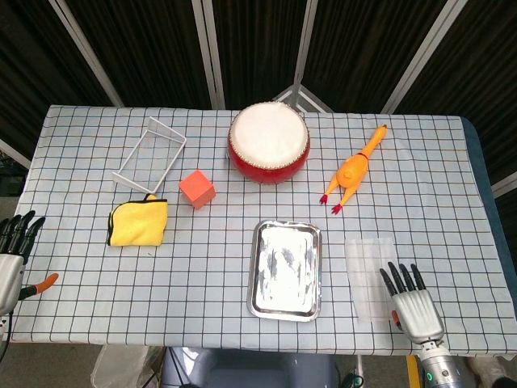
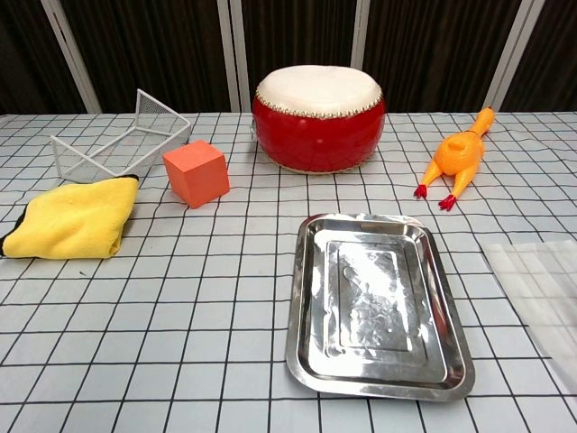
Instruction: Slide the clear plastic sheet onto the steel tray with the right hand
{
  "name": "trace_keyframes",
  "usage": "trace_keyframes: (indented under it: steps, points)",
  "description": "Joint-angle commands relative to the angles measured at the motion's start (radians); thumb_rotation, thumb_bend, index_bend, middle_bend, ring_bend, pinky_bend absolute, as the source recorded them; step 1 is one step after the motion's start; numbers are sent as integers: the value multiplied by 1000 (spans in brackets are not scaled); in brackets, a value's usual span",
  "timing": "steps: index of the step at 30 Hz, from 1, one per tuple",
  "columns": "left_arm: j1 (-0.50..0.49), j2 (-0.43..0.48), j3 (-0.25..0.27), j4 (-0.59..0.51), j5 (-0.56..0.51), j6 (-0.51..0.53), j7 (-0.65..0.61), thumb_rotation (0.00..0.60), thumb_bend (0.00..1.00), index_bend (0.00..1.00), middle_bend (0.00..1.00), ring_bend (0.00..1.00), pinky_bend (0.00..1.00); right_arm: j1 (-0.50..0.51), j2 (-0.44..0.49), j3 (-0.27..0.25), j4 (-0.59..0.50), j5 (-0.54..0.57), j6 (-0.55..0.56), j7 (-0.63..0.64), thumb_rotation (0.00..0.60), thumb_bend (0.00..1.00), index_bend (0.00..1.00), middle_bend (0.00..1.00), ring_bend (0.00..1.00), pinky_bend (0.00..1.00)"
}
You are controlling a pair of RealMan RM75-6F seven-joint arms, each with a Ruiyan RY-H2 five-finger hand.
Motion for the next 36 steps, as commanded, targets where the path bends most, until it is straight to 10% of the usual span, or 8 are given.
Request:
trace_keyframes:
  steps: [1,25,36]
  points:
    - [0,0,0,-1,-1,-1,-2,600,0,0,0,0,0,-10,4,-11,3,12,-1,-17,600,371,0,0,0,0]
    - [1,6,10,-13,-3,-14,-6,600,0,0,0,0,0,-10,-11,-12,39,88,-41,-86,600,371,2,0,0,0]
    - [1,6,12,-19,-5,-17,1,600,0,0,0,0,0,9,-61,-18,138,-22,6,45,600,374,377,95,48,32]
